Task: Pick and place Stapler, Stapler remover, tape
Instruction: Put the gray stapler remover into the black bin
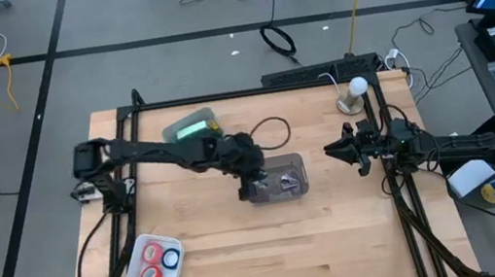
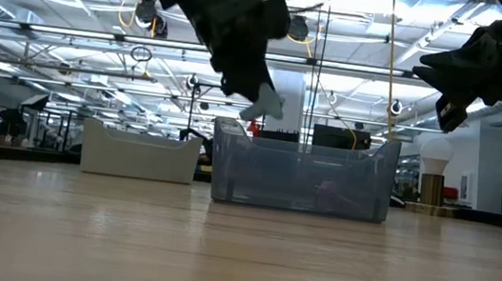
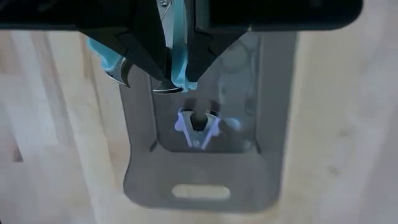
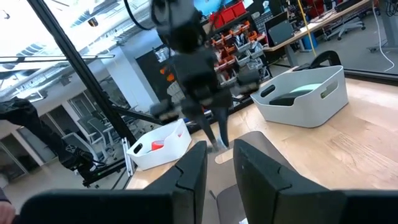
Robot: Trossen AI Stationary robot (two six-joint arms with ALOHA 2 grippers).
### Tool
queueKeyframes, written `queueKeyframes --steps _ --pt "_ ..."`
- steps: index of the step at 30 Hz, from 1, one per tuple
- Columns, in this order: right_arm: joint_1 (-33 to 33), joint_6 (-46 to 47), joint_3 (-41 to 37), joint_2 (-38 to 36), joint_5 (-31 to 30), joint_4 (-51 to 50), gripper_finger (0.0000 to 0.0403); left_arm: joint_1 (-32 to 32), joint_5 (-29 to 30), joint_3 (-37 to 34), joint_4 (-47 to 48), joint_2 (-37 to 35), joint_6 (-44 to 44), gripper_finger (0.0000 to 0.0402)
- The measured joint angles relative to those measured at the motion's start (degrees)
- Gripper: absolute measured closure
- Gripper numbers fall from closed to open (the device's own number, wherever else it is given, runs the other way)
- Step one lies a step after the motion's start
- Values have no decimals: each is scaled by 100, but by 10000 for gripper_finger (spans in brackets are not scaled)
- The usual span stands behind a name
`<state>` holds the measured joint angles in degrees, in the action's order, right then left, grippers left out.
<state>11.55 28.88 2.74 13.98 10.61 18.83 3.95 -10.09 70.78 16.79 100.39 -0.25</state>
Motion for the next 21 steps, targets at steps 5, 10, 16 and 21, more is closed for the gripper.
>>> queueKeyframes --steps 5,10,16,21 --pt "0 5 0 0 1 -26 332 53 -257 85 -91 381 -48 361" --pt "0 5 0 0 0 -26 332 112 -297 83 -109 559 -40 353" --pt "0 3 0 2 0 -28 332 191 -301 81 -286 838 -24 353" --pt "0 43 0 4 2 -45 332 202 -408 79 -364 1017 -136 355"
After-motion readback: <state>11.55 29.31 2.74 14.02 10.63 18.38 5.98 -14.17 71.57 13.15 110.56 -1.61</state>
